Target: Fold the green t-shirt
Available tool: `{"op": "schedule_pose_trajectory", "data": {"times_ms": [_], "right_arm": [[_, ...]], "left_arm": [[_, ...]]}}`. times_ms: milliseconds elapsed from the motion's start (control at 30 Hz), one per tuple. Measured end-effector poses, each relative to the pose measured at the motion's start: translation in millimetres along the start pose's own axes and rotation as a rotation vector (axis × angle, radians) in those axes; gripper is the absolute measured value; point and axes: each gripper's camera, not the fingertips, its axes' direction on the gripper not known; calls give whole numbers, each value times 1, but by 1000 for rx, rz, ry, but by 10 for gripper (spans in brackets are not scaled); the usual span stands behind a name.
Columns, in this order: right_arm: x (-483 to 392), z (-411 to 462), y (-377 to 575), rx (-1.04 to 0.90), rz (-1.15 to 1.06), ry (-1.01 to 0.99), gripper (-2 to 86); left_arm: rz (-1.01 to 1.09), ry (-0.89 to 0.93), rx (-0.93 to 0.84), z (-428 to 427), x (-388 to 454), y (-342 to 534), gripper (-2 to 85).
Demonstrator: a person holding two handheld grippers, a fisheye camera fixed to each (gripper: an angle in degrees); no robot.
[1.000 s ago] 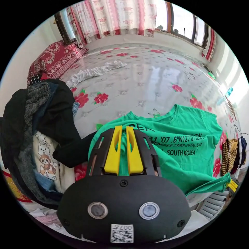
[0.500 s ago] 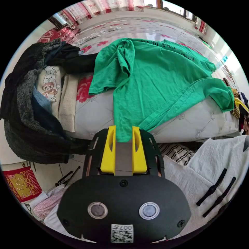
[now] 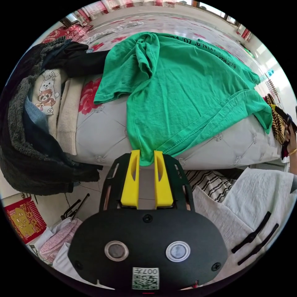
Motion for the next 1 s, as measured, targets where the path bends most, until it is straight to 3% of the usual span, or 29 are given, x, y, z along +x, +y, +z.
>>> {"op": "schedule_pose_trajectory", "data": {"times_ms": [167, 233, 467, 800, 1000], "right_arm": [[16, 25, -3, -147, 88, -40, 35], [10, 3, 7, -42, 45, -20, 17], [-6, -128, 46, 295, -226, -266, -1], [-19, -211, 106, 236, -273, -265, -2], [-31, -205, 112, 127, -273, -139, -3]], "left_arm": [[33, 20, -97, -5, -9, -12, 57], [32, 50, -116, -10, -17, -13, 23], [-64, 357, 174, -93, -75, 30, -8], [4, 394, 531, -268, -165, 105, -9], [-46, 455, 503, -253, -206, 90, -9]]}}
